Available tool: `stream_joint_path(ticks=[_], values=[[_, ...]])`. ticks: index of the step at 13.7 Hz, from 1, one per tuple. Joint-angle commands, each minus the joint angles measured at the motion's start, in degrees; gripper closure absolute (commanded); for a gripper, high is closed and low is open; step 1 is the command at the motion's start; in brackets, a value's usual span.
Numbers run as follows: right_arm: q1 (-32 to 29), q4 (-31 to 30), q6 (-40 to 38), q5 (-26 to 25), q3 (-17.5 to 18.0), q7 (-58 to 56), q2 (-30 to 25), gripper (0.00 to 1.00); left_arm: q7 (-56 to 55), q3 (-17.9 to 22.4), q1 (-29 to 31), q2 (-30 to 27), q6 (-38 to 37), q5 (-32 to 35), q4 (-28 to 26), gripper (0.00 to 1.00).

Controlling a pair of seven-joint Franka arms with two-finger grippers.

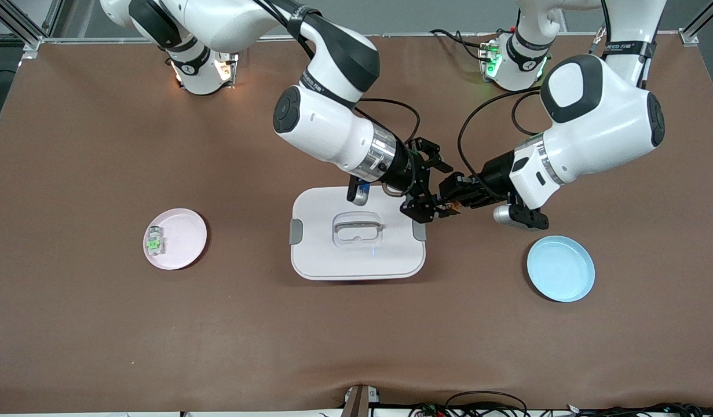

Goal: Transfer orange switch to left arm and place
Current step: 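Grasp the switch with the left gripper while the right gripper opens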

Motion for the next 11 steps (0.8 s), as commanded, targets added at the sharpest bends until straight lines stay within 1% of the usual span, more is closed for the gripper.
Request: stream_joint_path(ticks=[1, 2, 3, 5, 7, 9, 11], values=[[0.34, 1.94, 0.27, 0.63, 0.09, 0.07, 1.25, 0.0, 2.12, 0.32, 0.89, -0.27, 0.32, -0.12, -0.31, 1.0], [0.34, 2.03, 0.27, 0.63, 0.09, -0.02, 1.43, 0.0, 3.26, 0.23, 2.37, -0.27, -0.03, 0.58, -0.57, 1.0], [0.34, 1.94, 0.27, 0.63, 0.09, -0.45, 1.52, 0.0, 4.75, 0.23, 3.17, -0.1, -1.34, 2.68, -0.58, 1.0], [0.34, 1.94, 0.27, 0.63, 0.09, -1.25, 1.78, 0.0, 5.91, 0.23, 4.93, 0.52, -2.32, 7.86, -0.4, 1.0], [-0.1, 1.94, -0.68, 0.63, 0.09, -4.22, 1.87, 0.0, 5.82, 0.32, 5.02, 1.39, -2.58, 13.65, -0.4, 1.0], [-0.88, 1.94, -6.63, 0.27, -0.35, -9.39, 1.61, 0.0, 6.08, 0.23, 5.11, 3.23, -2.58, 21.03, -0.05, 1.0], [-4.39, 1.94, -12.01, 0.62, 0.96, -15.11, 1.17, 0.0, 6.35, 0.23, 4.94, 5.26, -2.49, 28.32, 0.04, 1.0]])
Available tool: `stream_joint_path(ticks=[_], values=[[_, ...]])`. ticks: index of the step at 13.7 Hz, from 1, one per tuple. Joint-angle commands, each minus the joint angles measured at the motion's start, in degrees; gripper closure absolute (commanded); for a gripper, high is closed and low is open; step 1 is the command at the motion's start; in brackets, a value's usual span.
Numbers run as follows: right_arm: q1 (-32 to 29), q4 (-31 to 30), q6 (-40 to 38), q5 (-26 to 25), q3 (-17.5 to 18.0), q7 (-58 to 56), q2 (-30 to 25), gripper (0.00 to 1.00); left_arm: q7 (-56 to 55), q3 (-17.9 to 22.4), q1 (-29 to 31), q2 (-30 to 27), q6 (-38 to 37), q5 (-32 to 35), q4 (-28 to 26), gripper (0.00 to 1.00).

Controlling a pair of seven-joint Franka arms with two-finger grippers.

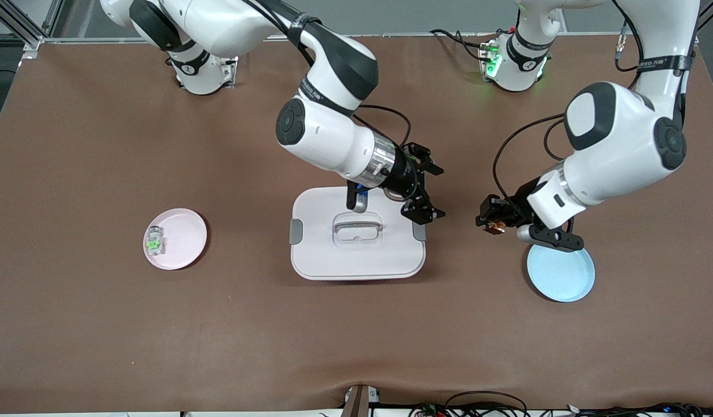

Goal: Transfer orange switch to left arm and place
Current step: 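Carry the switch to the blue plate while the right gripper withdraws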

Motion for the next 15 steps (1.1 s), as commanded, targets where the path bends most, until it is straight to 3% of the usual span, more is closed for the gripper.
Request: stream_joint_path(ticks=[1, 3, 5, 8, 11, 15], values=[[-4.25, 1.72, -6.14, 0.68, 2.59, -6.62, -0.1, 0.0, 1.48, -0.15, -0.01, 2.68, -0.02, 10.68, 0.52, 1.0], [-6.89, 1.72, -7.47, 0.86, 3.91, -9.87, -0.37, 0.0, 6.29, -0.06, 0.17, 3.74, -0.02, 18.62, 0.25, 1.0], [-9.53, 1.54, -10.71, 0.77, 5.67, -16.27, -0.63, 0.0, 11.83, 0.03, 2.0, 5.23, -0.11, 19.35, 0.08, 1.0], [-12.08, 1.54, -18.08, 0.42, 5.16, -23.14, -1.95, 0.0, 22.29, 0.03, 4.55, 7.34, -0.11, 22.49, 0.16, 1.0], [-15.85, 1.19, -25.91, -2.47, 5.15, -30.25, -6.33, 0.0, 33.08, 0.03, 7.62, 9.45, 0.24, 26.46, 0.25, 1.0], [-21.13, 0.93, -36.63, -7.47, 5.06, -39.31, -10.64, 0.0, 48.38, 0.03, 11.94, 13.58, 4.1, 26.47, 0.34, 1.0]])
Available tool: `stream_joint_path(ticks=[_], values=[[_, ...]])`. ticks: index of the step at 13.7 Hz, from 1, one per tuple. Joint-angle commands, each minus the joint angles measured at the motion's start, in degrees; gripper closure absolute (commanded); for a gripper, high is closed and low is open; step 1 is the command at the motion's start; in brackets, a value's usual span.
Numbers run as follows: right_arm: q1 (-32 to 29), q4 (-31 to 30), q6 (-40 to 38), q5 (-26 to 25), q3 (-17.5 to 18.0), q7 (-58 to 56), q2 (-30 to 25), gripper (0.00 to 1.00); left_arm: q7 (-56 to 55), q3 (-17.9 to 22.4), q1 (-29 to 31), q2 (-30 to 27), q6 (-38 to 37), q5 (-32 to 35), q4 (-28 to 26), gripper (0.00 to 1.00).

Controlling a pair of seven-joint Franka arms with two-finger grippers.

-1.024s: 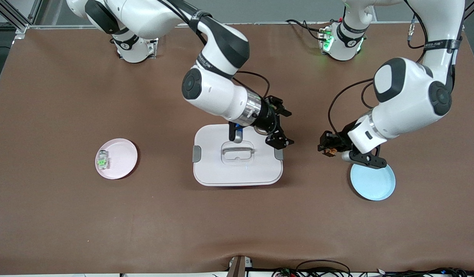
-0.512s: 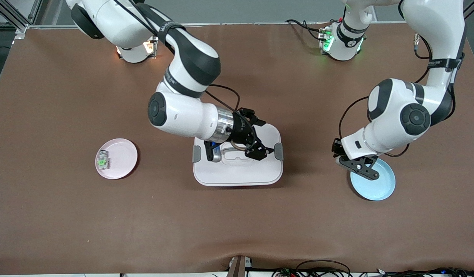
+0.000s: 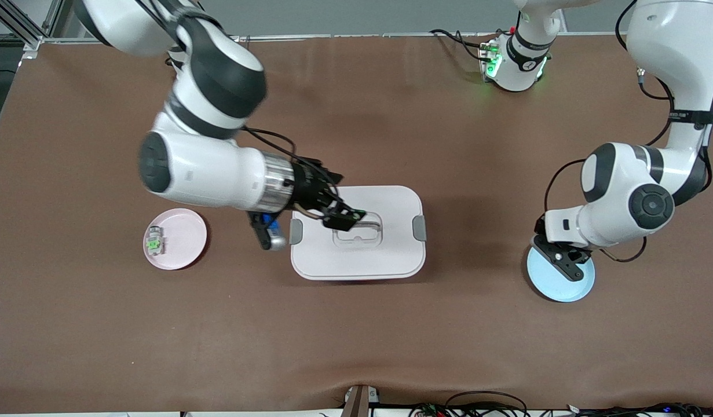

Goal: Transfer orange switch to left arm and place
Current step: 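Carry the switch to the blue plate while the right gripper withdraws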

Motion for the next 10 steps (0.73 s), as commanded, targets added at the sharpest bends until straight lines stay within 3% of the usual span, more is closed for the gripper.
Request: stream_joint_path(ticks=[1, 6, 8, 10], values=[[-3.14, -1.81, -5.67, -4.7, 0.95, -7.08, -3.33, 0.0, 9.18, -0.42, 2.34, 2.73, 2.81, 1.08, 0.57, 1.0], [-7.79, -1.89, -13.07, -12.34, 0.86, -24.12, -6.32, 0.0, 22.28, -0.42, 4.28, 4.85, 5.02, 5.3, 0.57, 1.0], [-10.34, -3.73, -13.25, -13.14, 0.77, -31.5, -8.16, 0.0, 27.99, -0.42, 4.8, 5.81, 5.98, 5.3, 0.66, 1.0], [-11.84, -6.71, -14.3, -17.17, 0.77, -39.5, -10.71, 0.0, 32.13, -0.42, 5.07, 7.39, 7.3, 5.56, 0.75, 1.0]])
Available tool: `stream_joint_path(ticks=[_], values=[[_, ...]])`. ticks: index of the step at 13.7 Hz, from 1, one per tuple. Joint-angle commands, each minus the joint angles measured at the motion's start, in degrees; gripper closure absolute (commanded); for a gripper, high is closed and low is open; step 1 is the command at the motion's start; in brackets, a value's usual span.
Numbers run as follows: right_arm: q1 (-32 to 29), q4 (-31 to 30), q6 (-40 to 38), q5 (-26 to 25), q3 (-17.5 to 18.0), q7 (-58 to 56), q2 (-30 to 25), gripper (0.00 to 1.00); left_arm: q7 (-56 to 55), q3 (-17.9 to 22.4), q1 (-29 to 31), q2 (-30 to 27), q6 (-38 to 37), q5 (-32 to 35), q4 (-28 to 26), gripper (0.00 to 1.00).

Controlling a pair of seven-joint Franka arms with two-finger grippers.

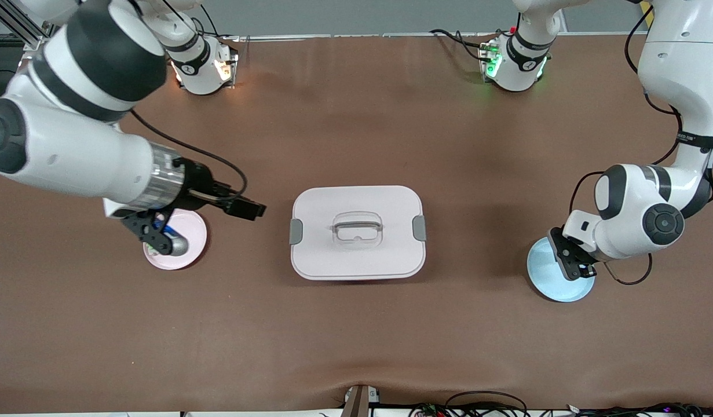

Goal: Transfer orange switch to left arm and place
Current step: 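Carry the switch to the blue plate while the right gripper withdraws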

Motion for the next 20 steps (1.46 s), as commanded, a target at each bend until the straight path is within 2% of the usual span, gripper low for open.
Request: stream_joint_path(ticks=[1, 3, 5, 6, 9, 12, 15, 16, 17, 20], values=[[-2.74, -6.74, -0.55, -4.73, 0.8, -10.04, -5.32, 0.0, 5.5, -0.44, 1.01, 2.43, 2.4, 1.41, 0.72, 1.0], [-4.59, -7.37, -0.99, -7.19, 0.8, -17.86, -6.12, 0.0, 8.84, -0.35, 1.02, 4.71, 3.54, 1.41, 2.73, 0.96], [-5.74, -7.37, -1.6, -11.31, 0.8, -25.24, -6.21, 0.0, 10.79, -0.35, 0.84, 6.39, 3.55, 1.41, 4.84, 0.86], [-6.61, -7.37, -1.69, -12.55, 0.8, -28.85, -6.21, 0.0, 11.06, -0.35, 0.58, 6.48, 3.81, 1.41, 4.94, 0.84], [-9.77, -7.37, -1.78, -14.49, 0.8, -37.3, -6.21, 0.0, 11.06, -0.26, 0.58, 7.27, 5.21, 3.42, 5.03, 0.72], [-13.37, -7.37, -1.69, -14.76, 0.8, -39.78, -6.03, 0.0, 11.06, -0.26, 0.58, 7.71, 5.83, 3.79, 4.94, 0.63], [-15.75, -7.37, -1.61, -14.76, 0.71, -39.78, -5.77, 0.0, 10.97, -0.35, 0.58, 7.72, 5.92, 3.79, 4.94, 0.48], [-16.72, -7.37, -1.61, -14.67, 0.71, -39.78, -5.68, 0.0, 10.97, -0.26, 0.58, 7.72, 5.92, 3.79, 4.94, 0.47], [-17.25, -7.37, -1.69, -14.67, 0.71, -39.87, -5.59, 0.0, 10.88, -0.35, 0.58, 7.72, 5.92, 3.7, 4.94, 0.4], [-17.95, -7.46, -1.78, -15.02, 0.71, -39.87, -5.59, 0.0, 10.53, -0.35, 0.58, 7.63, 5.83, 3.7, 4.94, 0.33]])
